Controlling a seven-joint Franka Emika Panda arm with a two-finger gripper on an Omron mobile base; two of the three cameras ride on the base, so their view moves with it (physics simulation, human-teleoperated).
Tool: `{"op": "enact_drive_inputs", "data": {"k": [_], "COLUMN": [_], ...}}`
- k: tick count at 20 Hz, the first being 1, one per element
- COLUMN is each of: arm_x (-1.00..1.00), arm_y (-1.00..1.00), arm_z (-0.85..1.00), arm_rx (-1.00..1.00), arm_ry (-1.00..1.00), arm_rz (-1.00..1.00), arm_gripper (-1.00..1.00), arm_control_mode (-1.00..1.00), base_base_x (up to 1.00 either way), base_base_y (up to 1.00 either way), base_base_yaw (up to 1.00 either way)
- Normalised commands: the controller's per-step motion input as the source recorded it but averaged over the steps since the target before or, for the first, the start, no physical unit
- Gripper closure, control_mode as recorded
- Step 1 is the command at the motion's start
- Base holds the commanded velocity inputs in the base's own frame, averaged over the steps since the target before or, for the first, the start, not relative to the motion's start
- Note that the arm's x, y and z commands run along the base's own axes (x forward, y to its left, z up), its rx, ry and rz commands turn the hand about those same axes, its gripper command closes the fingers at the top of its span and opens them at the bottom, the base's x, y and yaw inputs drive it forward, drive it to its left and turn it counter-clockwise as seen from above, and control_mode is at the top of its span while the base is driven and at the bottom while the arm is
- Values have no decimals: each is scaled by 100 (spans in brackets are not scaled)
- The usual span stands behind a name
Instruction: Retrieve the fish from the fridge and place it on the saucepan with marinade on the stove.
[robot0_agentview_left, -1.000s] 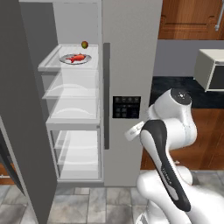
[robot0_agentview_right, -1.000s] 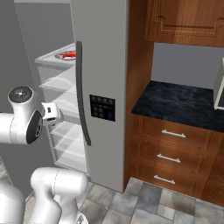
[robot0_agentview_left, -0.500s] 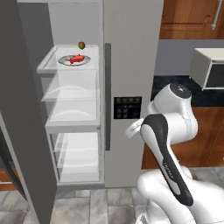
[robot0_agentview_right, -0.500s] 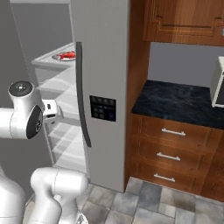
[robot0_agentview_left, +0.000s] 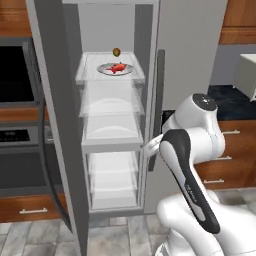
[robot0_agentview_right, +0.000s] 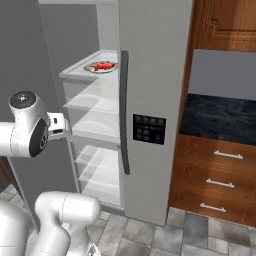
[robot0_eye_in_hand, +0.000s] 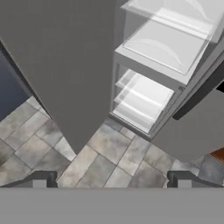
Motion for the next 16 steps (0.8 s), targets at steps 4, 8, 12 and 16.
{"op": "enact_drive_inputs", "data": {"k": [4, 8, 12, 16], "arm_x": [0, 0, 0, 0], "arm_y": [0, 0, 0, 0], "arm_z": [0, 0, 0, 0], "arm_rx": [0, 0, 0, 0], "arm_ry": [0, 0, 0, 0], "arm_rz": [0, 0, 0, 0], "arm_gripper": [-100, -100, -100, -100], "arm_control_mode": [100, 100, 100, 100], "base_base_x": [19, 46, 76, 83], "base_base_y": [30, 24, 20, 25], "base_base_yaw": [-10, -12, -13, -14]}}
